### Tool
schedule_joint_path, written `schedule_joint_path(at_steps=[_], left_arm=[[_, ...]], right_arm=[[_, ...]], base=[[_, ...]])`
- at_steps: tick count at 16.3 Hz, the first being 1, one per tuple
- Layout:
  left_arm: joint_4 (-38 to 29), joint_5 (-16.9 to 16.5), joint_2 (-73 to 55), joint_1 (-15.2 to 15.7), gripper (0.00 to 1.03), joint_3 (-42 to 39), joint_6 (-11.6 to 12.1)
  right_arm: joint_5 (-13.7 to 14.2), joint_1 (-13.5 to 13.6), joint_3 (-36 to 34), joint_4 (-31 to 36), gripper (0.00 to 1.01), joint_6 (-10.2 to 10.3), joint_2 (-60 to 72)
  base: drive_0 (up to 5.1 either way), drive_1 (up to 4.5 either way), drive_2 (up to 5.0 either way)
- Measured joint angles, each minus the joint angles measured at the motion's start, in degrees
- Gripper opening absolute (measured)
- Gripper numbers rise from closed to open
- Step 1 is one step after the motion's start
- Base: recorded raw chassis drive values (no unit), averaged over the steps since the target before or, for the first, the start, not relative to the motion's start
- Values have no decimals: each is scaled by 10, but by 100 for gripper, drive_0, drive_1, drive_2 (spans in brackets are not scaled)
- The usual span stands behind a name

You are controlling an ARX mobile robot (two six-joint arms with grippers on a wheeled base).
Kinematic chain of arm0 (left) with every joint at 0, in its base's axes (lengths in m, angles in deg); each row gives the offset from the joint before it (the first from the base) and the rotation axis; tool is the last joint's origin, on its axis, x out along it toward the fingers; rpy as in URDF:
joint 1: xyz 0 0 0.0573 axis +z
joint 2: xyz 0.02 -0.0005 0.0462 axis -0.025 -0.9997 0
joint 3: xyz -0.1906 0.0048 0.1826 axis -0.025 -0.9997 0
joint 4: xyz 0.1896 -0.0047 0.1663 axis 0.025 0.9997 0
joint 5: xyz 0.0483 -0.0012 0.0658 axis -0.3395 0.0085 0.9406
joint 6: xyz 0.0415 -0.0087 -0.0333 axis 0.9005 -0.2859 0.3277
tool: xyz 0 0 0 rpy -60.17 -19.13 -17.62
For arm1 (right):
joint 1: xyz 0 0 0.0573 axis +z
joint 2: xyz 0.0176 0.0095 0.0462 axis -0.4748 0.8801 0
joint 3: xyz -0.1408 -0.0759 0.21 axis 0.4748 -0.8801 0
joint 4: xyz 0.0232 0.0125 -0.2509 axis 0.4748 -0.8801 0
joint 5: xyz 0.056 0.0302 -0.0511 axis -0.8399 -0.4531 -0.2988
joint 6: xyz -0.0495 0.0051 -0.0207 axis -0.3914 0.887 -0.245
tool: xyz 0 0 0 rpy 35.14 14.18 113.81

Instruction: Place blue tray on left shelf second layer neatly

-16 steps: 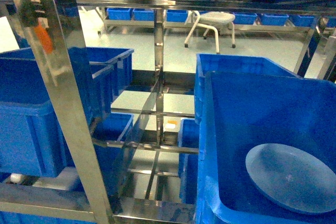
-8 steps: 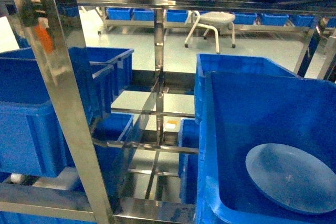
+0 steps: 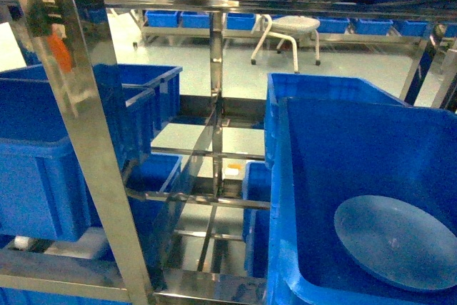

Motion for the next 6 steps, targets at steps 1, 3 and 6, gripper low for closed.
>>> schedule_joint_path(at_steps=[1,3,6], left_arm=[[0,0,0,0,98,0,0],[0,0,0,0,98,0,0],[0,0,0,0,98,0,0]], right_arm=[[0,0,0,0,98,0,0],[0,0,0,0,98,0,0],[0,0,0,0,98,0,0]], base=[[0,0,0],[0,0,0],[0,0,0]])
